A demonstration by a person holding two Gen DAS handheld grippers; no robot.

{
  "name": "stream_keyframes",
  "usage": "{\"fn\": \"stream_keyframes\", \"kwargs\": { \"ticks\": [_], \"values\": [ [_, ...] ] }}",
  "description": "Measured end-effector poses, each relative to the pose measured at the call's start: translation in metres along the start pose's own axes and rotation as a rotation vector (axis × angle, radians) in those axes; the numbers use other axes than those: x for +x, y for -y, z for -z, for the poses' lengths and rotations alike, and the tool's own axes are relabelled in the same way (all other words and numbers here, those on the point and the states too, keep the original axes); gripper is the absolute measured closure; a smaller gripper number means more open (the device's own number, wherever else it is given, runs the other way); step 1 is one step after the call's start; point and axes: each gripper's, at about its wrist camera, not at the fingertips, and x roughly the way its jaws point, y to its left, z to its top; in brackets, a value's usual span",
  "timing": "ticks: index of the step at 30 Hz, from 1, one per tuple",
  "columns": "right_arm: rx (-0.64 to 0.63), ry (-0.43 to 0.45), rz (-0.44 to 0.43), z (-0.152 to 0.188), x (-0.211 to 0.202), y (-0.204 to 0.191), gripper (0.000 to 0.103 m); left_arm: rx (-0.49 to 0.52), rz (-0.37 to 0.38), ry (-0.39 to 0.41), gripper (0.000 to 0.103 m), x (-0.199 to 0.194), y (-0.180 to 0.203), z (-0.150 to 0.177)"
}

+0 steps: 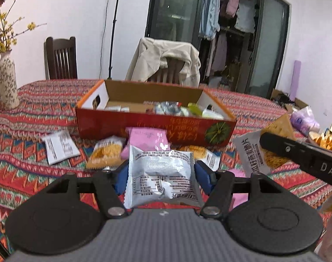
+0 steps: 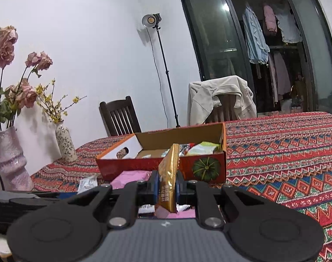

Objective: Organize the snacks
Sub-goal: 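Carry both packets over the box and open both grippers to drop them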

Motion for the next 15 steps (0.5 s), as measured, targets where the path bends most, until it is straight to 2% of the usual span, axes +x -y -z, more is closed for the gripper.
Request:
{"fn": "stream_keyframes", "kwargs": {
  "ticks": [9,15],
  "values": [
    [0.013,0.033,0.027,-0.025,0.011,0.004,0.089,0.022,0.012,0.082,0.039,0.0,-0.004,-0.038],
    [0.019,0.046,0.049,-0.042,0.026,0.009,0.089,0.029,0.004,0.105,0.039,0.011,-0.012,-0.061]
  ]
}}
